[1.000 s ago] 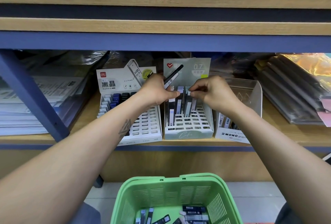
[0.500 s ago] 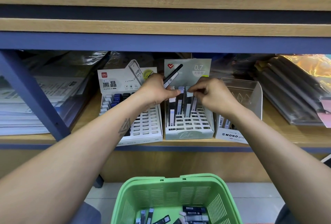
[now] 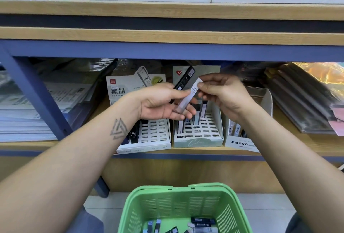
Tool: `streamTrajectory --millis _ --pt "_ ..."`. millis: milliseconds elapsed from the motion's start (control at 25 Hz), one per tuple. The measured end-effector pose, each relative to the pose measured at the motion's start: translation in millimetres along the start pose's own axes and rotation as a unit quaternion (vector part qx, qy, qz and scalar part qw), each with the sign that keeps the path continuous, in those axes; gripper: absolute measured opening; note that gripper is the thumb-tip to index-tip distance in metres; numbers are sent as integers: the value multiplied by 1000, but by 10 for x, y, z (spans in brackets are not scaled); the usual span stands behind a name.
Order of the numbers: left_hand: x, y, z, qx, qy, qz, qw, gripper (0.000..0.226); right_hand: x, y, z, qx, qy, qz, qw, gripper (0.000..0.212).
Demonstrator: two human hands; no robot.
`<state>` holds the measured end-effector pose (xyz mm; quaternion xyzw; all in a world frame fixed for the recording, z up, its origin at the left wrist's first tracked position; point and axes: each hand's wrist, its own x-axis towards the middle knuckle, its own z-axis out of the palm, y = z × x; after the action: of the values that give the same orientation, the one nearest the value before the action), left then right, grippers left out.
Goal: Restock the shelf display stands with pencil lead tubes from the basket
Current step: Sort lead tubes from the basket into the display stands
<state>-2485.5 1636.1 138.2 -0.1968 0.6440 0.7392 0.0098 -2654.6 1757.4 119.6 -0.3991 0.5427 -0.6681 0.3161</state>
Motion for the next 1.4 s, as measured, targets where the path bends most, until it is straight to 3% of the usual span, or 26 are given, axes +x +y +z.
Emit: streamTrajectory --millis 200,400,560,680,840,960,1040,1200,1400 --pt "-25 -52 -95 22 55 -1 998 24 5 17 -48 -15 19 3 1000 11" --pt "0 -31 -101 51 94 10 994 25 10 10 -55 21 14 0 1000 10" --pt "-65 2 -209 160 191 14 968 16 -3 -8 57 -23 -7 -14 1000 10" --pt "-284 46 -341 181 236 15 955 22 -51 -15 317 -88 -30 -36 995 9" --pt "-639 35 -499 168 270 -31 947 52 -113 55 690 -192 -34 -61 979 7" --pt "-845 -59 -670 108 258 -33 959 48 -119 147 899 -219 -40 -64 973 7" --pt "-936 -154 -753 112 255 -24 960 38 -82 218 985 -277 -27 -83 957 10" --pt "-935 -273 -798 120 289 5 950 22 94 273 1046 -459 2 -130 879 15" --pt "-799 -239 -775 87 305 19 948 17 376 338 1123 -514 -31 -91 853 4"
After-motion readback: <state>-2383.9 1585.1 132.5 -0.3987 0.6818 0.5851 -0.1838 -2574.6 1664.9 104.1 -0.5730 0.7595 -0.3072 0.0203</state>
